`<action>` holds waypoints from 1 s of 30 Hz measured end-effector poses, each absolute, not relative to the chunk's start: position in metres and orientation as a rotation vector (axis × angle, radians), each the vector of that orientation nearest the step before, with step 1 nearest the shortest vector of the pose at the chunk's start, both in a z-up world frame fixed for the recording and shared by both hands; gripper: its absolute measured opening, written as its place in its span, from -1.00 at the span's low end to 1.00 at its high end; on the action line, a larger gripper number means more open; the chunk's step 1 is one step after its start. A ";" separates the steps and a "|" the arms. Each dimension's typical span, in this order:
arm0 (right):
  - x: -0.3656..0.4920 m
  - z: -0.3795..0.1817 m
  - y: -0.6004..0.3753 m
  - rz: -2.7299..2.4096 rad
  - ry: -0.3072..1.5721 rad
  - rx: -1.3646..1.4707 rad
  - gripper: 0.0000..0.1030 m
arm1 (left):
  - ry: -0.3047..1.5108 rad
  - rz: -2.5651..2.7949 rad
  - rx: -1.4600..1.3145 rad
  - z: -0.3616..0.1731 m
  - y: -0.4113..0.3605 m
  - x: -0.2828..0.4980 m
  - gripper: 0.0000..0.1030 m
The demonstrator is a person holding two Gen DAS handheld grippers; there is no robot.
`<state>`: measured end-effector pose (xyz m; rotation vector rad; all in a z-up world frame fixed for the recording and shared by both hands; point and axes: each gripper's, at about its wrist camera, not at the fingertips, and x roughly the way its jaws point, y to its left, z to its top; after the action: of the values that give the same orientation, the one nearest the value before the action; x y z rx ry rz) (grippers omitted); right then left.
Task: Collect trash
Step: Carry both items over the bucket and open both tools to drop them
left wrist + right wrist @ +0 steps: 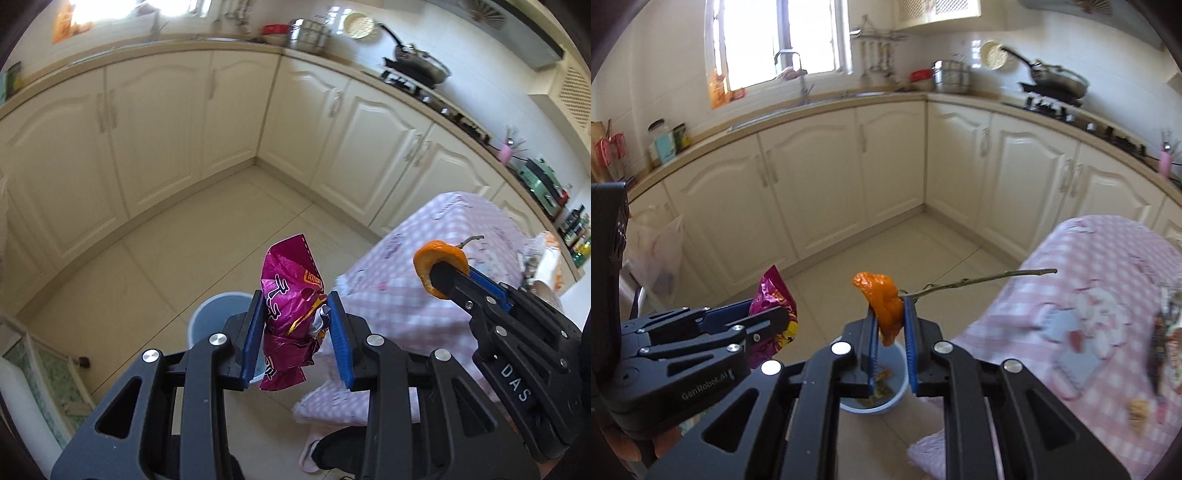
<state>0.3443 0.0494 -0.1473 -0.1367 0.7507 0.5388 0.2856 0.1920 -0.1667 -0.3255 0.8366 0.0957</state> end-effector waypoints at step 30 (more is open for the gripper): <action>0.408 -0.242 0.116 0.556 0.911 -0.169 -0.75 | 0.971 0.224 -0.377 -0.248 0.255 0.332 0.31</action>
<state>0.4078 0.1162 -0.2422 -0.1688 0.9115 0.5562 0.3319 0.2549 -0.2483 -0.3771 0.9714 0.2239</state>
